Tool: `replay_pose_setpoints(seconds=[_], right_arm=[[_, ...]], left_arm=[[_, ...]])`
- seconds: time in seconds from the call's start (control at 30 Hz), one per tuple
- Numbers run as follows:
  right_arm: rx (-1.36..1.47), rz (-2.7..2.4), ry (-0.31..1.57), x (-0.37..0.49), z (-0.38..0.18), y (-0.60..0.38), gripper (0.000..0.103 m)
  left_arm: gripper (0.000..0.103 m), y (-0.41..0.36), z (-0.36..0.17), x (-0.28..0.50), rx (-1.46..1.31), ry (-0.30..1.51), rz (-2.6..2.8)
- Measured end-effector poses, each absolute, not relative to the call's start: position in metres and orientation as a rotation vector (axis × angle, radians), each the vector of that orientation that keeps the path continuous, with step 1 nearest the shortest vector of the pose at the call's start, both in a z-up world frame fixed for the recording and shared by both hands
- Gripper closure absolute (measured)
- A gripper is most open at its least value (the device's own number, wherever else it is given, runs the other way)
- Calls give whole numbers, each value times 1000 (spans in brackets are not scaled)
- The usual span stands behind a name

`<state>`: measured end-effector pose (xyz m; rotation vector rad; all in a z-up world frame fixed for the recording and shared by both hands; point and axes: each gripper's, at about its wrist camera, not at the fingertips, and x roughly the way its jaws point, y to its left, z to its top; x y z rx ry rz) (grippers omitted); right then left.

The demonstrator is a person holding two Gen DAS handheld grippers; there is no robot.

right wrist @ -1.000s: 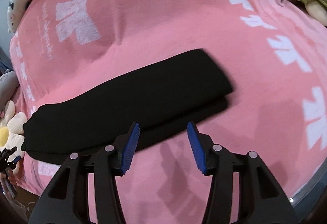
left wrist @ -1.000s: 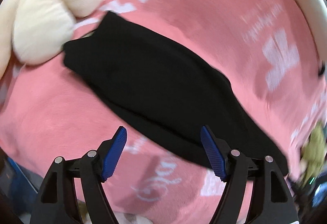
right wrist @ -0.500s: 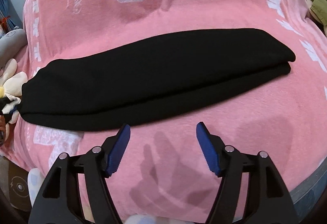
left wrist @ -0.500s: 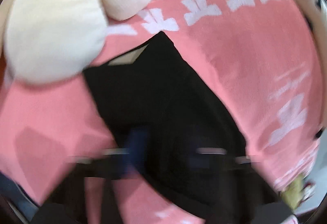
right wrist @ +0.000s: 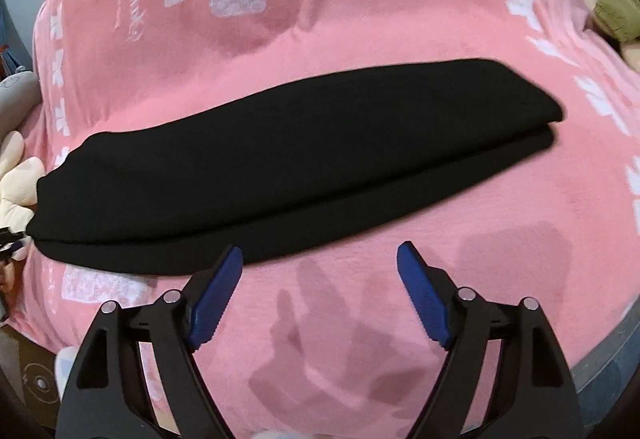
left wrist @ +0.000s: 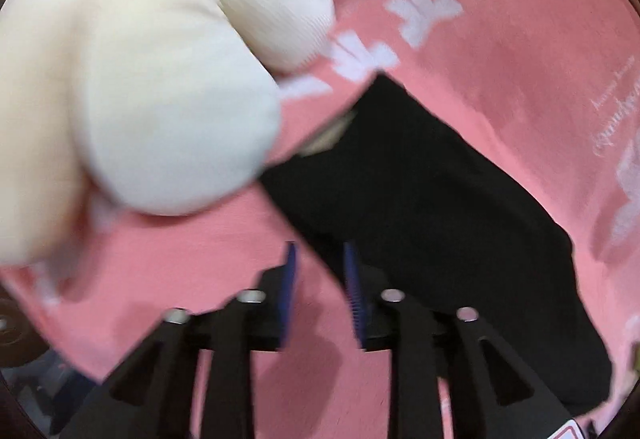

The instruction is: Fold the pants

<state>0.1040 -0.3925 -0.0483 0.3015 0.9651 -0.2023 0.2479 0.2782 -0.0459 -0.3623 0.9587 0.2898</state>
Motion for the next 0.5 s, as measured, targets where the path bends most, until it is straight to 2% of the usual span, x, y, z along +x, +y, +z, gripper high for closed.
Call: replay_pose_setpoints(seconds=[0.1,0.2,0.33,0.5], right_arm=[[311,-262,952,99,-47,-418,25],[339,-301,930,100,-45,-448,25],[389,-388,931,112,-50,-493,25],[375,-482,836,123,-32,-524,24]], left_arm=[[58,240,-15,224,-293,871,236],[48,168,2,209,-136,830,123],[47,54,-12,203,66,875,-58],[47,-12,-40,204,141,939,-115]])
